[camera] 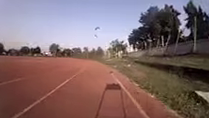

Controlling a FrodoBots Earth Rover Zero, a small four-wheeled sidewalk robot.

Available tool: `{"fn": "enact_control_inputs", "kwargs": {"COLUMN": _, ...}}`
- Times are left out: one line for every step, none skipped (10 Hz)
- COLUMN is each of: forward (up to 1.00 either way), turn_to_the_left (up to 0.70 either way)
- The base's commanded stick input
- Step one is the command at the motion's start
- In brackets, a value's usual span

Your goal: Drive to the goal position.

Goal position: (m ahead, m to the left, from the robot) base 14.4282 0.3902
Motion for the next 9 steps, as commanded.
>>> {"fn": "enact_control_inputs", "kwargs": {"forward": 0.70, "turn_to_the_left": 0.00}}
{"fn": "enact_control_inputs", "kwargs": {"forward": 0.70, "turn_to_the_left": 0.00}}
{"fn": "enact_control_inputs", "kwargs": {"forward": 0.70, "turn_to_the_left": 0.00}}
{"fn": "enact_control_inputs", "kwargs": {"forward": 0.70, "turn_to_the_left": 0.00}}
{"fn": "enact_control_inputs", "kwargs": {"forward": 0.70, "turn_to_the_left": 0.00}}
{"fn": "enact_control_inputs", "kwargs": {"forward": 0.70, "turn_to_the_left": 0.00}}
{"fn": "enact_control_inputs", "kwargs": {"forward": 0.70, "turn_to_the_left": 0.00}}
{"fn": "enact_control_inputs", "kwargs": {"forward": 0.70, "turn_to_the_left": 0.00}}
{"fn": "enact_control_inputs", "kwargs": {"forward": 0.70, "turn_to_the_left": 0.00}}
